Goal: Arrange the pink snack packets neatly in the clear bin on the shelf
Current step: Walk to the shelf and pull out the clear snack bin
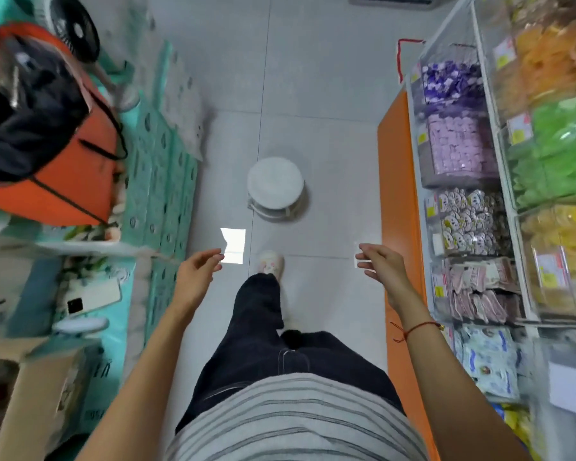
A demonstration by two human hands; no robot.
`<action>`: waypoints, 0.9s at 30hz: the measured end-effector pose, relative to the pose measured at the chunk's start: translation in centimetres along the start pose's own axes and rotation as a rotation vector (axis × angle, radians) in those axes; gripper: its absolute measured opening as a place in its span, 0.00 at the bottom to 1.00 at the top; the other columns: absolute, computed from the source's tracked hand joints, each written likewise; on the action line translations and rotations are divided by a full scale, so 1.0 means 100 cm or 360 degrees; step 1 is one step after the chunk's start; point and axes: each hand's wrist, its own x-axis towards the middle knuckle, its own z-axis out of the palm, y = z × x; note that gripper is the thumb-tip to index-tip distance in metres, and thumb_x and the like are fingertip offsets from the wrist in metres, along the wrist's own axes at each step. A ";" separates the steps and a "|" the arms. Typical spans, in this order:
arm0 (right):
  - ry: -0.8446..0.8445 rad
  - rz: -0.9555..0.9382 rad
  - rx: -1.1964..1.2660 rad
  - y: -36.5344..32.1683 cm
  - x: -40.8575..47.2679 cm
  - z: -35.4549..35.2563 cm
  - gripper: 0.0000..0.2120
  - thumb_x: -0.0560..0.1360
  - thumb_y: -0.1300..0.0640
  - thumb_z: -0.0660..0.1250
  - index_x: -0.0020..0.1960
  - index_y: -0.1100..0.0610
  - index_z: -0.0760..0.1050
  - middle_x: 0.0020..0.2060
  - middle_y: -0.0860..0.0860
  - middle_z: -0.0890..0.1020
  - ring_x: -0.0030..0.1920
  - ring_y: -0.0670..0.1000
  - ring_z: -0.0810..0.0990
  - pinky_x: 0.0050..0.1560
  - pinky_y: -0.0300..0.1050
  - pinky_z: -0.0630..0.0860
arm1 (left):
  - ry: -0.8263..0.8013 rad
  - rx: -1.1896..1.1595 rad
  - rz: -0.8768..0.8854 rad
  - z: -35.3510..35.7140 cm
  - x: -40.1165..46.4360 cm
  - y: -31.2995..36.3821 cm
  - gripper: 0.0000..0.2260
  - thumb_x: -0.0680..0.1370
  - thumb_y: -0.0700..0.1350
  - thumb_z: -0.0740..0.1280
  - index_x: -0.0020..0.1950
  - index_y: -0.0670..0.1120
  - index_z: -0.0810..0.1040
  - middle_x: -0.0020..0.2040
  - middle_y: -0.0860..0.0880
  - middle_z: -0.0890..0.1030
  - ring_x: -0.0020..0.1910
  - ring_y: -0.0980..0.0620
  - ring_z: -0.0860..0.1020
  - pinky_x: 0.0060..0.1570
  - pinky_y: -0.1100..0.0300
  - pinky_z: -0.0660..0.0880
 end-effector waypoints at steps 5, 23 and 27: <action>0.0108 0.0027 0.0126 -0.057 0.056 0.011 0.09 0.79 0.56 0.62 0.56 0.56 0.77 0.47 0.52 0.81 0.46 0.49 0.80 0.49 0.40 0.75 | -0.0108 0.0063 0.0059 0.022 0.086 0.080 0.07 0.79 0.42 0.64 0.55 0.46 0.77 0.54 0.48 0.81 0.45 0.58 0.78 0.44 0.64 0.71; 0.0493 0.0122 0.0381 -0.186 0.237 -0.098 0.06 0.78 0.62 0.61 0.50 0.55 0.76 0.44 0.54 0.81 0.42 0.49 0.80 0.54 0.46 0.75 | -0.0605 0.0452 0.0237 0.229 0.272 0.306 0.09 0.80 0.43 0.62 0.58 0.45 0.77 0.56 0.47 0.80 0.50 0.52 0.78 0.60 0.52 0.71; 0.0447 0.0134 0.0275 -0.217 0.289 -0.120 0.09 0.78 0.64 0.62 0.55 0.63 0.77 0.48 0.59 0.80 0.40 0.49 0.78 0.39 0.29 0.76 | -0.0700 0.0517 0.0271 0.276 0.305 0.341 0.08 0.80 0.43 0.62 0.57 0.45 0.78 0.55 0.47 0.80 0.49 0.54 0.78 0.55 0.58 0.72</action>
